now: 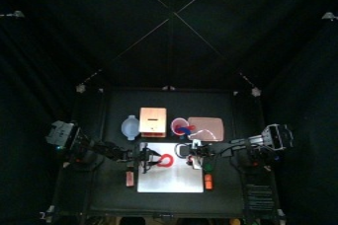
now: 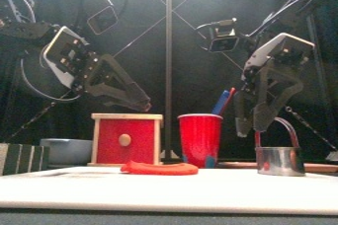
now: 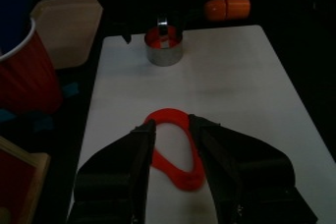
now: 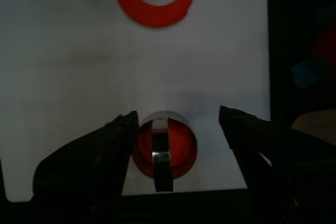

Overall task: Get the cutter from the drawer then cut the dough then place the extra dough in the bowl
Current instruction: Place the extra dough in the bowl

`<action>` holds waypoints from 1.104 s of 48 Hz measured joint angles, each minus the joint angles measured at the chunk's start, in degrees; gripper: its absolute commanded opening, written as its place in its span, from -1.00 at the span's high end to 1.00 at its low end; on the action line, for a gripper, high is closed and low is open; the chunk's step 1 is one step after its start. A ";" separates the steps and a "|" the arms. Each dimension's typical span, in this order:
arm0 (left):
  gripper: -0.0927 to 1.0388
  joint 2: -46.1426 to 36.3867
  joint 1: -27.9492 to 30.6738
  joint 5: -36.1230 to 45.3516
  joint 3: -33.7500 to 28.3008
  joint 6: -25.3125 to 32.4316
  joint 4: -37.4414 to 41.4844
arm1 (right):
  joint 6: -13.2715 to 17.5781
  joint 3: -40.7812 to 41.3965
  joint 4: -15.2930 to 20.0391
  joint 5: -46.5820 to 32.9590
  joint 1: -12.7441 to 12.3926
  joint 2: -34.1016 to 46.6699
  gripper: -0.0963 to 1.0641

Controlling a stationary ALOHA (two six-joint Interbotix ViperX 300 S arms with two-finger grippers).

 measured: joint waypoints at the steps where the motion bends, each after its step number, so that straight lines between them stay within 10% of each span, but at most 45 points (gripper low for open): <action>1: -0.48 0.18 0.09 0.00 0.00 0.00 0.00 | 0.00 -0.09 -0.09 -0.18 -0.09 0.00 -0.83; 53: -0.47 10.55 7.91 21.53 -12.13 10.81 0.70 | 0.00 0.18 -2.29 -7.38 -2.99 0.00 -0.83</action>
